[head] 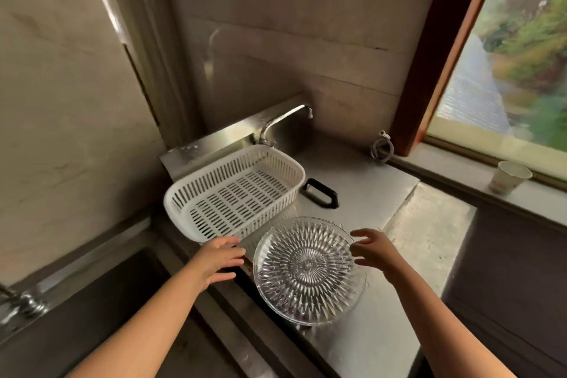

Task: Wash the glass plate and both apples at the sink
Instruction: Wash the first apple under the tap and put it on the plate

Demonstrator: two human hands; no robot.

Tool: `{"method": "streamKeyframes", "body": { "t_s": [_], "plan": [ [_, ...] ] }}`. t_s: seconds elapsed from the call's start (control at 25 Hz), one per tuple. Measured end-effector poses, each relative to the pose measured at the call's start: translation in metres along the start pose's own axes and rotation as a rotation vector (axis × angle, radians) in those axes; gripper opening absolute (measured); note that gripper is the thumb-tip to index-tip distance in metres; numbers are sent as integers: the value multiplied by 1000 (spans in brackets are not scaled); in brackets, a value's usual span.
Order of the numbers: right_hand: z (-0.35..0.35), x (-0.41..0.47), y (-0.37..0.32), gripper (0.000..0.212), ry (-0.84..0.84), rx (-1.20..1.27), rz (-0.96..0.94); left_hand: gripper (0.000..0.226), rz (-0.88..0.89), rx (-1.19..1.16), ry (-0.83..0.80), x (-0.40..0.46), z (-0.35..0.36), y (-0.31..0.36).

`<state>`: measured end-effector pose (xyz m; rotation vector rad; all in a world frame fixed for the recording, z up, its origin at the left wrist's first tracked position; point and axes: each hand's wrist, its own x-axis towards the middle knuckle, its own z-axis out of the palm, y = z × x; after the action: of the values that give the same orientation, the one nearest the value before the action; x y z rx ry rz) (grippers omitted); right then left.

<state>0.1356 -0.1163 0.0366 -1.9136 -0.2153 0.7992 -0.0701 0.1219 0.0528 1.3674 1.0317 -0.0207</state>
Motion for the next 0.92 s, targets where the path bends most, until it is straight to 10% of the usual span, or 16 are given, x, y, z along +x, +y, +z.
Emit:
{"method": "streamKeyframes", "body": {
  "t_s": [0.28,0.92],
  "plan": [
    [123,-29,-60,37,-448,-177,-126,47,8,-98,149,-67,-73,-32],
    [508,-234,-35,44,-1435,-671,-319,53,-223,-663,1132,-348,-232,-297]
  ]
}}
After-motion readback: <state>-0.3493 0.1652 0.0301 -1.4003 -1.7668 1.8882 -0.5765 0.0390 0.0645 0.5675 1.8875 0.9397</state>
